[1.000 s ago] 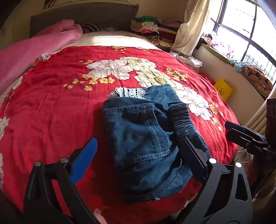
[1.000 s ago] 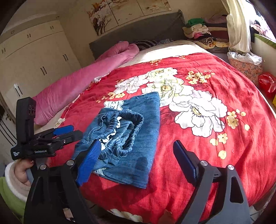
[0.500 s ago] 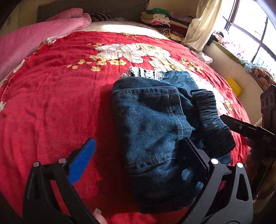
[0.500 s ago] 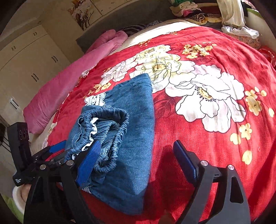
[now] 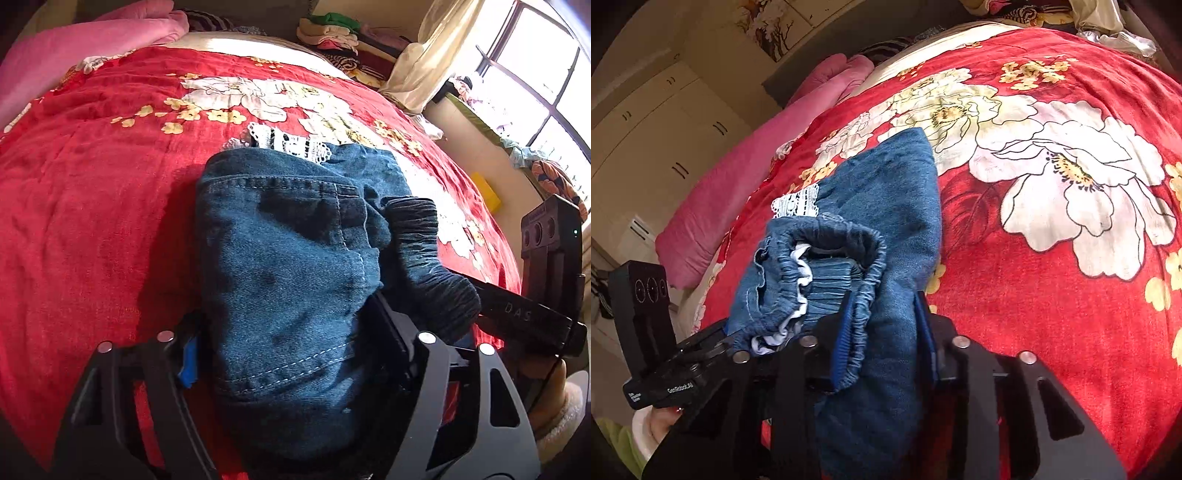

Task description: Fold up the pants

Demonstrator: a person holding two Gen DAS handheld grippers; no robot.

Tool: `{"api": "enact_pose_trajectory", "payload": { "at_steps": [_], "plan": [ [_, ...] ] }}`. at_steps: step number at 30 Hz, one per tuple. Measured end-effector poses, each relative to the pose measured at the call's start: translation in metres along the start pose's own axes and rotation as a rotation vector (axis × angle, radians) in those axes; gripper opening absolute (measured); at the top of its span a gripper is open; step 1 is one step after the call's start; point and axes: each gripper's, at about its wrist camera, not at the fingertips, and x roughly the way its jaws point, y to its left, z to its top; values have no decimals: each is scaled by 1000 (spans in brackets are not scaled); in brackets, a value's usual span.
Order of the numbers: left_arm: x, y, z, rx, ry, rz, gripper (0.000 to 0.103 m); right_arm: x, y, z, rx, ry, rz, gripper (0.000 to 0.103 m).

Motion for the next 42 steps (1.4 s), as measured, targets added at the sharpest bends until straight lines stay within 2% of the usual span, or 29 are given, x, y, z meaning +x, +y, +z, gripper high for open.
{"api": "enact_pose_trajectory", "payload": {
  "at_steps": [1,2,4,7,9,15,21,26,32,35,37,38,40,42],
  "plan": [
    [-1,-2,0,13,-3,6,53,-2,5,-1,-19,-9,-14,17],
    [-3,-4,0,21,-5,8,49,-5,11,-2,-45,-25,-28,16],
    [-9,-6,3,27,-11,-5,32,-9,23,-3,-91,-48,-58,14],
    [-20,-10,8,48,-32,-16,24,-17,37,-1,-141,-84,-64,14],
    [-27,-11,13,44,-46,-34,23,-23,43,3,-156,-106,-59,13],
    [-48,-14,38,58,-121,-37,23,-35,60,28,-205,-162,-48,13],
    [-51,-10,73,84,-183,10,23,-23,72,65,-222,-194,-63,13],
    [-37,-1,92,75,-196,41,23,-3,73,88,-249,-200,-94,13],
    [-2,20,98,49,-153,72,25,38,57,97,-217,-137,-142,13],
    [19,32,92,31,-109,98,30,62,40,92,-185,-82,-182,13],
    [28,41,86,18,-92,109,43,71,25,87,-153,-59,-198,16],
    [29,44,83,11,-90,108,46,72,17,85,-126,-59,-190,18],
    [30,50,80,-9,-89,96,55,71,6,82,-81,-62,-176,30],
    [31,54,78,-26,-88,95,59,68,2,81,-64,-64,-159,33]
  ]
}}
